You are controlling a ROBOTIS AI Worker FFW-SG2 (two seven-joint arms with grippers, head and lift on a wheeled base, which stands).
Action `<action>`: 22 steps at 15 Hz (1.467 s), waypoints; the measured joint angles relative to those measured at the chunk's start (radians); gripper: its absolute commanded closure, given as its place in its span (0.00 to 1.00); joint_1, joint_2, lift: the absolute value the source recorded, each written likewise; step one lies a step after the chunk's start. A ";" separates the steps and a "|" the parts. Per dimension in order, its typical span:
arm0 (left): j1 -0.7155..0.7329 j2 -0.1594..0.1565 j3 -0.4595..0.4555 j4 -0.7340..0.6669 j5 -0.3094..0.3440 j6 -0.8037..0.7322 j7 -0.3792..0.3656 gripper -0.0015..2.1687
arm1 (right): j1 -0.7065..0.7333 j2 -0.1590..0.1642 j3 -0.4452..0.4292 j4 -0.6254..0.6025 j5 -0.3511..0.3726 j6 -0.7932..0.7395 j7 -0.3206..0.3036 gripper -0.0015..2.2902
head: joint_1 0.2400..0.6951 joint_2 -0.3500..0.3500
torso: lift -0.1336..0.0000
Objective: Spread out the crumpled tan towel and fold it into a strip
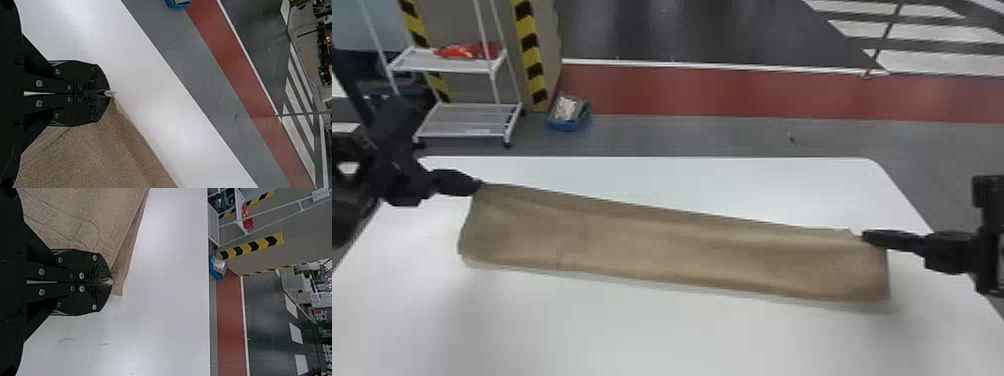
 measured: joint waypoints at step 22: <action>0.005 -0.001 -0.021 0.008 -0.046 -0.022 0.000 0.95 | -0.080 0.006 0.057 0.040 0.089 0.003 -0.030 0.98 | 1.00 0.38 | 0.07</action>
